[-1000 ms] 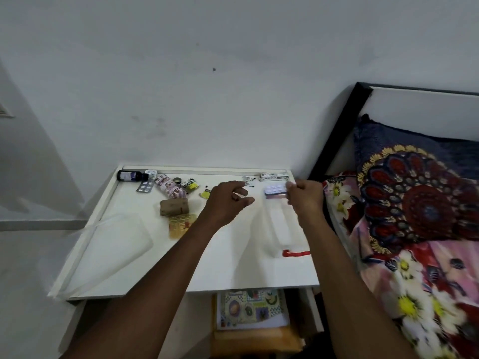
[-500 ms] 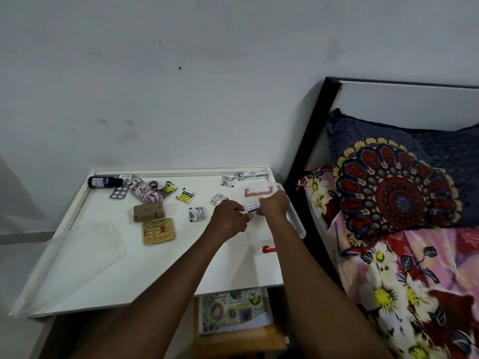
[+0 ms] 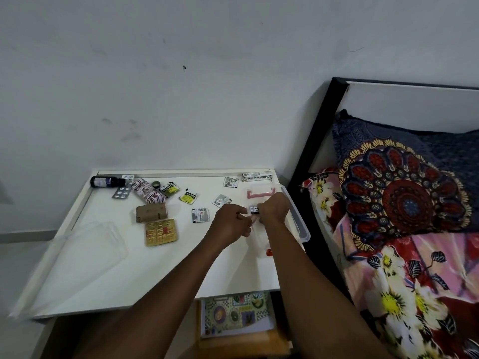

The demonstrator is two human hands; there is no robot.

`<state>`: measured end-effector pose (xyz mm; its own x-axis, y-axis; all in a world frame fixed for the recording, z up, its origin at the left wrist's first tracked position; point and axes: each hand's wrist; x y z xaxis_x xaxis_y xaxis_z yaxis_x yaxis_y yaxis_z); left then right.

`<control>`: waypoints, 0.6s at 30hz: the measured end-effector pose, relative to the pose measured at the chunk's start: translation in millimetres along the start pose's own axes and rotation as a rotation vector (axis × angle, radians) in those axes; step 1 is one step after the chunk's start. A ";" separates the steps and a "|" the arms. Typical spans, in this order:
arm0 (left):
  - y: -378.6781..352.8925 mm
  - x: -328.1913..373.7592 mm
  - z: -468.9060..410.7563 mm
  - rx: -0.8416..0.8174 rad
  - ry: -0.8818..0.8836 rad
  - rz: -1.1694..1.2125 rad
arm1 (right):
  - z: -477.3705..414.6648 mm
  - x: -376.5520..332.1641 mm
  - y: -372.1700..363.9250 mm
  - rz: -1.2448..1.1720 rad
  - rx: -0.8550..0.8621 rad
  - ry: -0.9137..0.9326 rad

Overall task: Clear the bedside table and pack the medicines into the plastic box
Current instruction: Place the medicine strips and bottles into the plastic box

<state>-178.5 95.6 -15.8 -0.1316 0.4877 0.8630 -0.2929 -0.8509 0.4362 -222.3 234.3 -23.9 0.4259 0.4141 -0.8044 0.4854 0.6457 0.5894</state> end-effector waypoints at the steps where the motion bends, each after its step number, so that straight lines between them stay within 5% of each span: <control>1: 0.6 -0.2 0.4 0.000 -0.001 0.014 | 0.3 -0.3 2.0 -0.011 -0.002 -0.008; 9: 7.2 5.2 4.1 -0.028 0.051 0.130 | -0.2 0.5 21.0 -0.208 -0.036 -0.124; 18: 30.7 -3.6 -1.6 0.013 0.131 0.197 | 6.4 -13.8 25.0 -0.745 -0.212 -0.539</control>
<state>-188.5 68.1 -5.9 -0.3075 0.3327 0.8915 -0.2376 -0.9341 0.2666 -211.2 240.6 2.4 0.3833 -0.4708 -0.7946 0.6483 0.7500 -0.1316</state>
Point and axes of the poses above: each hand's wrist, its own z-axis away from the middle knuckle, its own y-axis out of the back of the hand, x = y × z, and after that the axes turned 11 degrees about -z, right-handed
